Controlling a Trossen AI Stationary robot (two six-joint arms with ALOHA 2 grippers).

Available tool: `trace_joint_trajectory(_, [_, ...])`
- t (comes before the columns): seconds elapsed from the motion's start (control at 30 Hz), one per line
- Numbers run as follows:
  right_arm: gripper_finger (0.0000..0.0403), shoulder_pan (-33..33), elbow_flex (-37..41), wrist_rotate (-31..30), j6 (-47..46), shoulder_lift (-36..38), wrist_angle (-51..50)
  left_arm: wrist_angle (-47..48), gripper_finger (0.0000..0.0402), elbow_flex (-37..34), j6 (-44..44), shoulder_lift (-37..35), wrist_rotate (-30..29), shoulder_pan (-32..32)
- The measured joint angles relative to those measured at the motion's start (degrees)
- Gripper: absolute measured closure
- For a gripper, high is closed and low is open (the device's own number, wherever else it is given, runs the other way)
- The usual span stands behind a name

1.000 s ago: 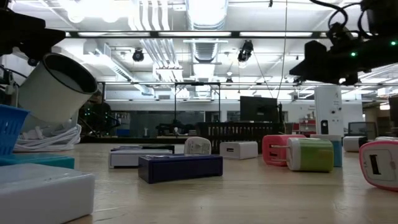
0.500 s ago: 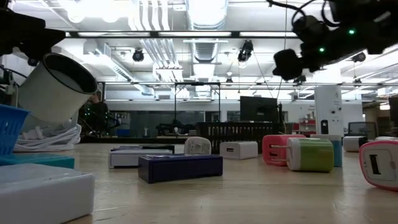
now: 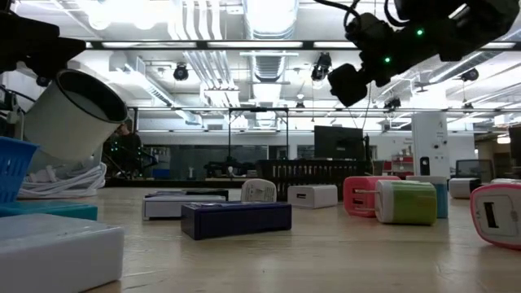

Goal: Pick & Place Office items
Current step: Put the purple charger adapter into the black bin

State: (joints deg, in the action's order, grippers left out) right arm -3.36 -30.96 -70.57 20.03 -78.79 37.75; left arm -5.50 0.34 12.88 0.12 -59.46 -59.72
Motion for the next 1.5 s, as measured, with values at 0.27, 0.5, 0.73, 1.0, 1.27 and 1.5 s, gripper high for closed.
trace_joint_trajectory(0.27, [0.0106,2.0,-1.3,-1.9,-4.7,-2.4,0.0,0.0,0.0176,0.0,0.0,0.0,0.0,0.0])
trace_joint_trajectory(0.5, [0.0119,5.1,-1.5,2.0,-8.3,-2.3,0.0,0.0,0.0177,0.0,0.0,0.0,0.0,0.0])
trace_joint_trajectory(0.73, [0.0121,10.9,-1.6,8.0,-24.7,-2.3,-5.0,0.0,0.0177,0.0,0.0,0.0,0.0,0.0])
trace_joint_trajectory(1.0, [0.0124,17.3,-7.9,15.5,-34.6,-2.0,-20.3,0.0,0.0177,0.0,0.0,0.0,0.0,0.0])
trace_joint_trajectory(1.27, [0.0130,25.1,-24.7,26.7,-57.3,-2.7,-60.8,0.0,0.0177,0.0,0.0,0.0,0.0,0.0])
trace_joint_trajectory(1.5, [0.0136,29.1,-29.2,30.8,-60.2,-8.1,-67.7,0.0,0.0177,0.0,0.0,0.0,0.0,0.0])
